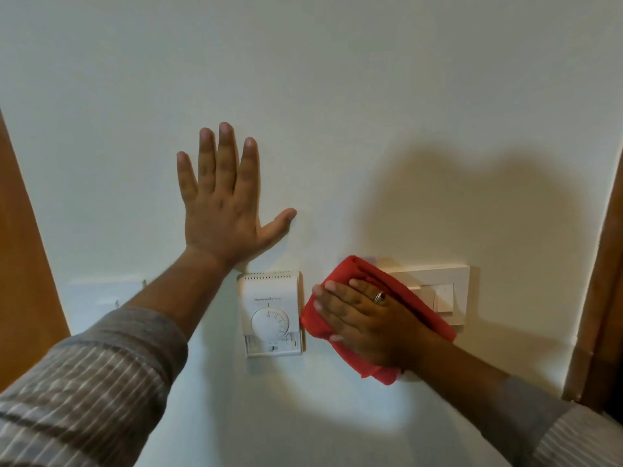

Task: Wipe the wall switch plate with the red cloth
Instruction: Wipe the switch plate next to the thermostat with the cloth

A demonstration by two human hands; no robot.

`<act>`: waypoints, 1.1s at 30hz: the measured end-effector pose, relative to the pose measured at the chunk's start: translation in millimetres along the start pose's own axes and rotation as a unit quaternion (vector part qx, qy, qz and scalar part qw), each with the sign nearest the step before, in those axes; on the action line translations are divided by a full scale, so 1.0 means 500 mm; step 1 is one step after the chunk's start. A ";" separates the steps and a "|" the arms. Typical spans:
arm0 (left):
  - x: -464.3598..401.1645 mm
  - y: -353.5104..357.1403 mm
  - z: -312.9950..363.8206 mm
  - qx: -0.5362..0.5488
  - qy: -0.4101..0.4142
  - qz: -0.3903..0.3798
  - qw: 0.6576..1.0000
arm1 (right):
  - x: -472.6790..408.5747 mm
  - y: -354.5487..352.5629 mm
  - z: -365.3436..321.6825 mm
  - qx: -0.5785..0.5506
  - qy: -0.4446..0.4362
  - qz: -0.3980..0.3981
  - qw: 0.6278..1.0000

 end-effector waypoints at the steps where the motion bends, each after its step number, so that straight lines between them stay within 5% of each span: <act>1: 0.001 -0.001 -0.001 0.001 0.001 0.001 1.000 | 0.014 -0.003 0.008 0.001 -0.033 -0.033 0.999; 4: 0.002 -0.002 -0.002 0.005 0.001 0.003 1.000 | 0.041 -0.013 0.035 0.031 -0.072 -0.076 0.994; 10: 0.002 0.004 0.005 0.003 -0.010 0.017 1.000 | -0.035 -0.009 0.014 0.007 0.084 0.062 0.995; 18: 0.002 -0.002 0.001 0.014 -0.005 -0.001 1.000 | 0.023 -0.018 0.019 -0.003 -0.092 -0.048 0.995; 25: 0.002 0.002 0.006 0.011 -0.008 0.006 1.000 | -0.021 0.004 -0.017 0.018 0.168 0.088 0.982; 33: 0.003 0.003 0.000 0.007 -0.004 0.003 1.000 | 0.047 -0.003 0.016 -0.026 -0.046 -0.033 0.998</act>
Point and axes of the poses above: each hand's wrist, its own x-axis away from the middle knuckle, its own y-axis out of the palm, z = x × y, the point moved 2 cm from there along -x, towards the middle knuckle, and after that the axes turned 14 degrees about -x, right-handed, at the moved point
